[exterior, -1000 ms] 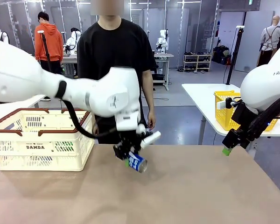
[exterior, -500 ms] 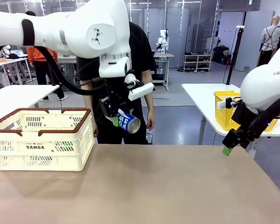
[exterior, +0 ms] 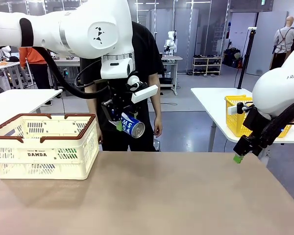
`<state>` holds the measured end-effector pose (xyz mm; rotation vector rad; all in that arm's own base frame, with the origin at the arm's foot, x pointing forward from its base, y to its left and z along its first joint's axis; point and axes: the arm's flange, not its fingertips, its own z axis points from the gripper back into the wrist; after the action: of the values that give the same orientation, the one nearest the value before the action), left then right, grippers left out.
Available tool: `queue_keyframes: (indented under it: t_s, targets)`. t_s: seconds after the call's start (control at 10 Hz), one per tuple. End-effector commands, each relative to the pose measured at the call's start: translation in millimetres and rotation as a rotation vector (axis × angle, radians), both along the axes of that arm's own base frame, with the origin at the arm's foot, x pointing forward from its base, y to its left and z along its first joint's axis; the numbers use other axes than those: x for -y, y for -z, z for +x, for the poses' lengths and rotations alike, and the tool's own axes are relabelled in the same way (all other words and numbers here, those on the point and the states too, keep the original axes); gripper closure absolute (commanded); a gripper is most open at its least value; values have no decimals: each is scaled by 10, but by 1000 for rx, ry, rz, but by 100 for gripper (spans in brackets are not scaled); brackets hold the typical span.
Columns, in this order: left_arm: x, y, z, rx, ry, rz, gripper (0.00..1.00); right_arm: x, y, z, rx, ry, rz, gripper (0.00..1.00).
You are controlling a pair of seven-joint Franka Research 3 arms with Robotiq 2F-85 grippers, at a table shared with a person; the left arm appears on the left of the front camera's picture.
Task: Place the drinks into the Shopping basket.
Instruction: Pick up one drink and place it into the Shopping basket.
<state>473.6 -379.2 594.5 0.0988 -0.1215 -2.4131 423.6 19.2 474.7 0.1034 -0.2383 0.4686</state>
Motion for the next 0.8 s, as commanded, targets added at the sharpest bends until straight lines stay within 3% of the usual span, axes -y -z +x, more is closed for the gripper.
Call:
queue_keyframes:
  t_s: [0.0, 0.1, 0.2, 0.4, 0.7]
  targets:
    - [-3, -56, -24, 8, -14, -3, 89, 15, -17, 5, -2, -11, -2, 3]
    - [-3, -56, -24, 8, -14, -3, 89, 15, -17, 5, -2, -11, -2, 3]
    - [5, -1, -4, 0, 1, 0, 43, 15, -17, 5, -2, -11, -2, 3]
    - [-407, -117, 356, 84, -229, 29, 43, 15, -17, 5, -2, -11, -2, 3]
    - [-1420, -335, 604, 134, -493, -10, 43, 15, -17, 5, -2, -11, -2, 3]
